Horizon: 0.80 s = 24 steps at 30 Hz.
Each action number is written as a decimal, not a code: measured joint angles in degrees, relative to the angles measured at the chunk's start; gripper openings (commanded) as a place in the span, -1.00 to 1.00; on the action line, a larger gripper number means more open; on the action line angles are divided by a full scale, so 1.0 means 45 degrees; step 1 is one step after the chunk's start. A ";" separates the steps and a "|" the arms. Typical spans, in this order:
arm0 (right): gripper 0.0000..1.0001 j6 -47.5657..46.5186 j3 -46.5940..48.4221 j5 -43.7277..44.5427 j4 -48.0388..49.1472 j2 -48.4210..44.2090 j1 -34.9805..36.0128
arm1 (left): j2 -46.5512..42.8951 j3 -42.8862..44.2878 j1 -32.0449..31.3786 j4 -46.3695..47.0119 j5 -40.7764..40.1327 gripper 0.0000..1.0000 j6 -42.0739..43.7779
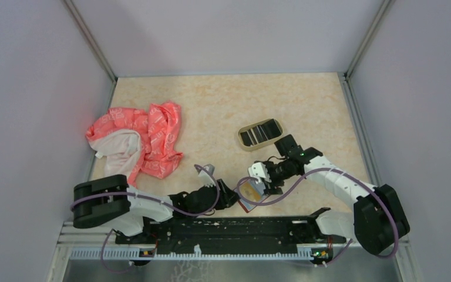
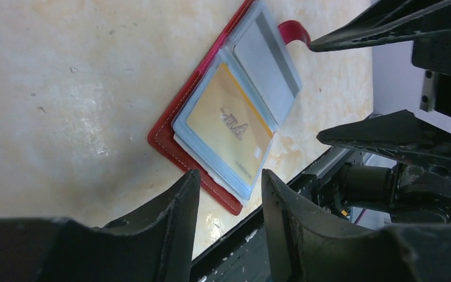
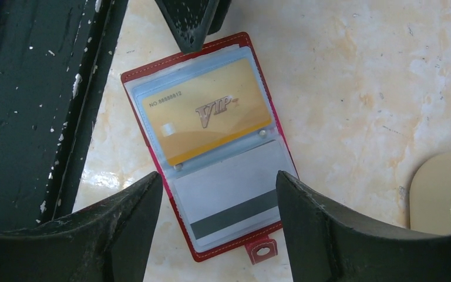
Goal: Put the credit cards into the card holder
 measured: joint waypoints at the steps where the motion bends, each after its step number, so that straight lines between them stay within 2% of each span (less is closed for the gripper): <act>1: 0.40 -0.0005 0.0000 0.0024 0.0015 0.0029 0.0073 | 0.0330 0.0141 0.0000 0.0005 0.0087 -0.01 -0.0155; 6: 0.35 -0.0005 -0.0005 0.0262 0.0073 0.0398 0.0379 | 0.1404 0.0413 0.0000 0.0413 0.0466 0.01 -0.0607; 14: 0.24 -0.0005 -0.0194 0.0597 0.0325 0.0607 0.0695 | 0.1778 0.0680 0.0219 0.0763 0.0695 -0.03 -0.0806; 19: 0.09 0.0005 -0.0194 0.0607 0.0340 0.0612 0.0724 | 0.2254 0.0695 0.1384 0.1059 0.1447 -0.13 -0.0758; 24: -0.21 0.0024 -0.0194 0.0597 0.0379 0.0607 0.0724 | 0.2822 0.0908 0.2735 0.1715 0.2560 -0.15 -0.0175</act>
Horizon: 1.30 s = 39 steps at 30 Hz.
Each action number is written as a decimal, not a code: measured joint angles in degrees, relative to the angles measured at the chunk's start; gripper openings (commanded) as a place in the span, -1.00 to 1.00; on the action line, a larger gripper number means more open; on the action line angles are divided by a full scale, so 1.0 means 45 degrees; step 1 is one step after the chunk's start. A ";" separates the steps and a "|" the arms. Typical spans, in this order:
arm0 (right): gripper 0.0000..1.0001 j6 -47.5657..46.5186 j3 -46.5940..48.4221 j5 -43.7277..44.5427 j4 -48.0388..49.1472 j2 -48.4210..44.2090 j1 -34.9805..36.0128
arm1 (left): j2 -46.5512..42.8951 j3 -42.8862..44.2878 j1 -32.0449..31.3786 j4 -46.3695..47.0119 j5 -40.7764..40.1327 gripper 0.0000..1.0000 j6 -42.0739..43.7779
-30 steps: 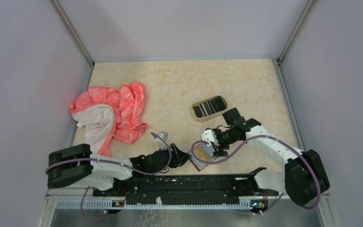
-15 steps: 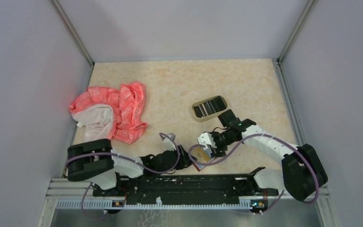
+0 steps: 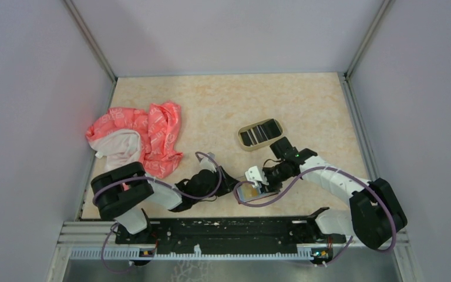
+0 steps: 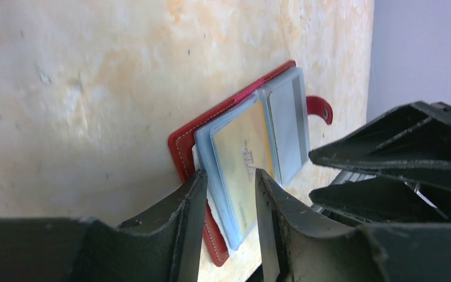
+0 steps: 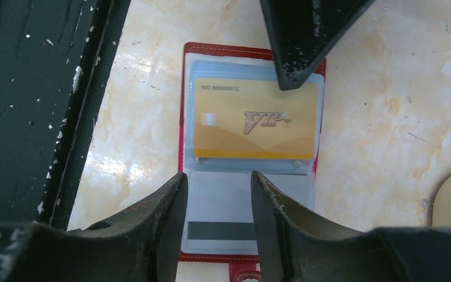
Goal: Put the credit cards into the card holder
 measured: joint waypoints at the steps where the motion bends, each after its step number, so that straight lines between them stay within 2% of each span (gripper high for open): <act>1: -0.29 0.0015 0.0000 0.0000 0.0019 0.0000 0.0000 | 0.0068 0.0083 0.0238 0.0034 0.0209 -0.14 0.0194; 6: -0.71 0.0432 0.0000 0.0049 0.0374 0.0015 0.0000 | 0.0146 0.0680 0.1044 -0.0253 0.0826 -0.04 0.1409; 10: -0.84 0.1268 -0.0044 0.0223 0.1122 0.0131 0.0005 | -0.0442 0.0860 0.1229 -0.0933 0.1112 0.00 0.2463; 14: -0.88 0.2108 -0.0044 0.0476 0.1894 0.0559 0.0121 | -0.1574 0.0729 0.1229 -0.1384 0.1496 -0.02 0.3191; 20: -0.91 0.2812 -0.0044 0.1039 0.2453 0.1316 0.0622 | -0.2176 -0.0486 0.1229 -0.0617 0.2220 -0.48 0.3419; 26: -0.92 0.3118 -0.0044 0.1554 0.2710 0.1885 0.0923 | -0.1685 -0.0826 0.1229 0.0146 0.2924 -0.59 0.3381; 34: -0.94 0.3215 0.0058 0.1792 0.2798 0.2210 0.1098 | -0.1239 -0.0670 0.1229 0.0267 0.3157 -0.57 0.3439; 39: -0.94 0.3235 0.0141 0.1787 0.2715 0.2297 0.1103 | -0.1239 -0.0563 0.1229 0.0287 0.3347 -0.29 0.3483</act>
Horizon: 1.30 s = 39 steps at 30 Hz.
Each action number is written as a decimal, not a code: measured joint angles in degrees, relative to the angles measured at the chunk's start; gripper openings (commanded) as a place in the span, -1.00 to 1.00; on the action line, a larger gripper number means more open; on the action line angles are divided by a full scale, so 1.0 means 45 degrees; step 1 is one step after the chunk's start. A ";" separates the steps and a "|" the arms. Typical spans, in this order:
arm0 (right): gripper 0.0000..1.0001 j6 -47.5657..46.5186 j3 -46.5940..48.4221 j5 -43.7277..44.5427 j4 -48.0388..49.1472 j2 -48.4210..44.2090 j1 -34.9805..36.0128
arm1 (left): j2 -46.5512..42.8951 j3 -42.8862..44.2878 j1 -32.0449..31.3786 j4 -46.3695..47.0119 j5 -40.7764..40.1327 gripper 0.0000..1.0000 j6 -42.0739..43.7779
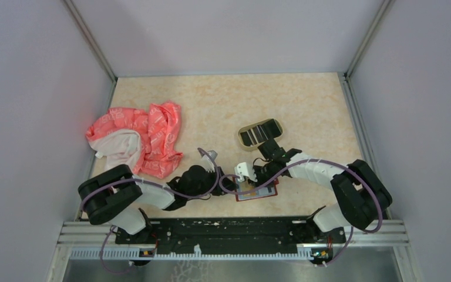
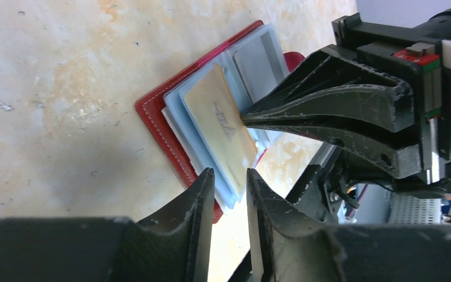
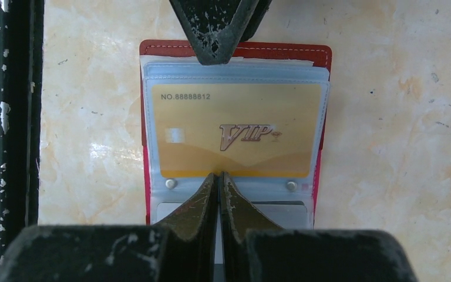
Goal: Put the credit cards into the card holder
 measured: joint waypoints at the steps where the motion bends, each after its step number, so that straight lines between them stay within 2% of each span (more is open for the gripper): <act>1: -0.94 0.0000 0.0010 0.0000 -0.0010 0.0005 0.0000 | 0.0000 0.0029 0.0000 -0.0005 0.0049 -0.27 0.0000; 16: -0.94 0.0010 0.0155 0.0010 -0.0175 0.0131 0.0000 | 0.1379 0.0423 0.0000 0.1005 0.0792 -0.23 -0.0199; 30: -0.94 0.0010 0.0160 0.0015 -0.0185 0.0131 0.0000 | 0.1637 0.0520 0.0000 0.1234 0.0806 -0.21 -0.0500; 39: -0.94 0.0005 0.0160 0.0015 -0.0189 0.0131 0.0000 | 0.1273 0.0525 0.0000 0.0622 0.0661 -0.16 -0.0491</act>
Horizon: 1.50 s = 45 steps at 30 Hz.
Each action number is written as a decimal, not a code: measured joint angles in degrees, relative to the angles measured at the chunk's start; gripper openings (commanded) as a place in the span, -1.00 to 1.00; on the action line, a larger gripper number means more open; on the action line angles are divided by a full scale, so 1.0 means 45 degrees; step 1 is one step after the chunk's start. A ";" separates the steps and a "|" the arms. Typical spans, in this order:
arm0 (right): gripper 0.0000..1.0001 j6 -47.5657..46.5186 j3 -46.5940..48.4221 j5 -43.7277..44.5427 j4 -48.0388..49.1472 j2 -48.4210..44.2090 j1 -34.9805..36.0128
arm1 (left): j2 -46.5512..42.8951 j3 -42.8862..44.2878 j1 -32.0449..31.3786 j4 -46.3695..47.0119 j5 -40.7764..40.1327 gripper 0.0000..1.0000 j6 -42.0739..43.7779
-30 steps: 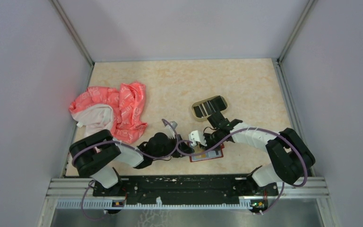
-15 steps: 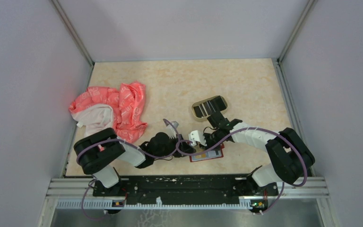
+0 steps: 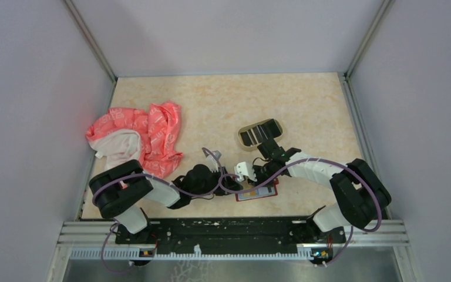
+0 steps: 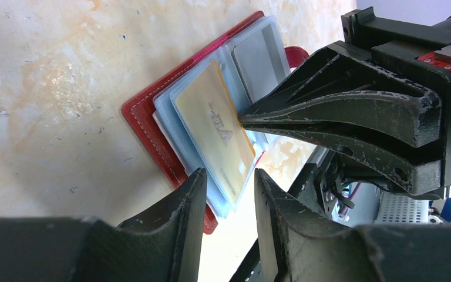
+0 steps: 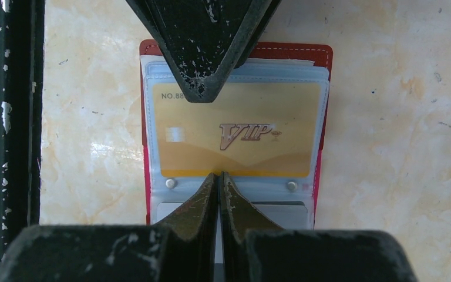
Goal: Put the credit cards into the card holder
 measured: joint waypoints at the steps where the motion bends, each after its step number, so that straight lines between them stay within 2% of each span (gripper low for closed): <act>1: -0.94 0.0000 0.0000 0.0000 0.0000 0.0000 0.0000 | 0.0000 -0.0005 0.0000 -0.0010 -0.0005 -0.16 -0.0005; 19: -0.89 0.0019 0.0015 0.0000 -0.0010 0.0005 0.0000 | 0.0568 0.0253 0.0000 0.0345 0.0204 -0.16 -0.0214; 22: -0.81 0.0107 0.0078 0.0000 -0.0097 0.0010 0.0005 | 0.0719 0.0277 0.0000 0.0539 0.0413 -0.16 -0.0243; 26: -0.52 0.0384 0.0311 0.0024 -0.0427 0.0000 -0.0005 | 0.0767 0.0520 0.0000 0.0622 0.0695 -0.16 -0.0248; 29: -0.46 0.0525 0.0418 -0.0185 -0.0695 -0.0219 -0.0243 | 0.0763 0.0690 0.0000 0.0636 0.0826 -0.16 -0.0243; 37: -0.44 0.1447 0.1413 -0.1341 -0.1661 -0.1214 -0.2283 | 0.0967 0.1520 0.0000 0.0631 0.1355 -0.07 -0.0214; 45: -0.34 0.3463 0.2555 -0.2035 -0.1685 -0.1564 -0.4342 | 0.2419 0.3181 0.0000 0.0724 0.2191 0.02 -0.0151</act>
